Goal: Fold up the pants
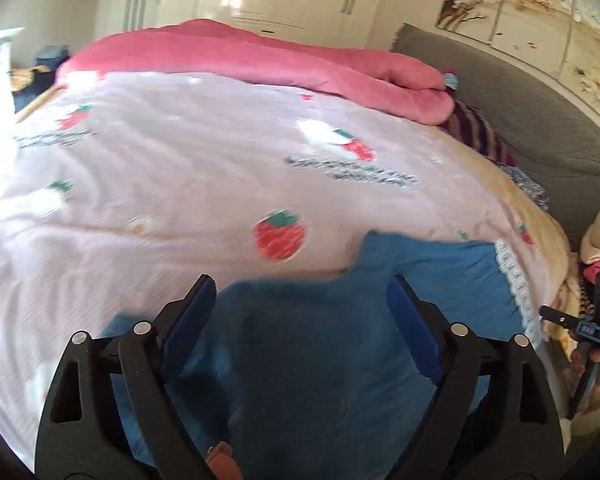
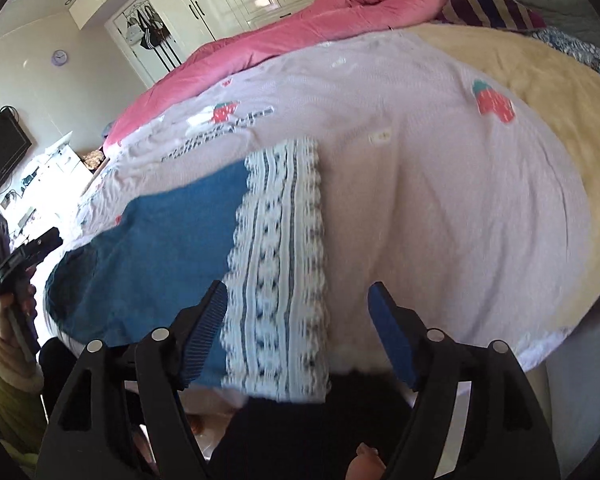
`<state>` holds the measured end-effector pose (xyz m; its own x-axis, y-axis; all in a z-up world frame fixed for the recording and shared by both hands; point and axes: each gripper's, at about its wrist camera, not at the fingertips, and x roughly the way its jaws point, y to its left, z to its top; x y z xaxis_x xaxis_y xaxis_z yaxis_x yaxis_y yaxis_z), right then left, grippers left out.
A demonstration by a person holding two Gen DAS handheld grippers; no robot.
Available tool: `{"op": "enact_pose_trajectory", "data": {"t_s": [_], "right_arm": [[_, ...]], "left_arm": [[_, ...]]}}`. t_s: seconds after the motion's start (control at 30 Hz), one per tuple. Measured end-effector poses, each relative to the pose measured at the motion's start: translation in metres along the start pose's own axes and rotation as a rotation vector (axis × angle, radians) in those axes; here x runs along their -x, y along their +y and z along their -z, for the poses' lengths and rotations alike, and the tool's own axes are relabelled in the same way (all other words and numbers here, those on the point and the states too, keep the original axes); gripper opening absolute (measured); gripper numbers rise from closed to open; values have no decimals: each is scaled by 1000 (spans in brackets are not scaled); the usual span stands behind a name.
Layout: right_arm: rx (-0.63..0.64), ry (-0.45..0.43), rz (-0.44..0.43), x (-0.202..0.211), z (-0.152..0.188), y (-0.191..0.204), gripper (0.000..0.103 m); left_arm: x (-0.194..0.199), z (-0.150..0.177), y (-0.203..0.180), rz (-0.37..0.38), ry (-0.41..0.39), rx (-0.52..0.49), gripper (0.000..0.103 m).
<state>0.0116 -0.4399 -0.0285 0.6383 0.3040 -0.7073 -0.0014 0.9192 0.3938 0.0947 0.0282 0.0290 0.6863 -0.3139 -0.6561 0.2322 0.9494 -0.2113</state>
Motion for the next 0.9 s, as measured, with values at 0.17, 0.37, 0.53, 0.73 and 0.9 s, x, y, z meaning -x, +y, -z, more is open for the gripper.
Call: {"op": "enact_pose_trajectory", "data": {"t_s": [0.17,0.37,0.53,0.73,0.9], "right_arm": [[-21,33,-7,-11,12,1,72],[-77,102,-38,-31,14,-3,61],[-13,126,20,-27,16,0,27],[13,156,81,-35,21,1,26],[20,168,93,-36,18,1,31]], "left_arm": [[36,37,41,-123,9,62,84],[25,47,65,-168,69,121,81],[2,68,70,-285,144,93,53],[7,75,76,-290,132,95,56],[5,74,81,-290,119,112,62]]}}
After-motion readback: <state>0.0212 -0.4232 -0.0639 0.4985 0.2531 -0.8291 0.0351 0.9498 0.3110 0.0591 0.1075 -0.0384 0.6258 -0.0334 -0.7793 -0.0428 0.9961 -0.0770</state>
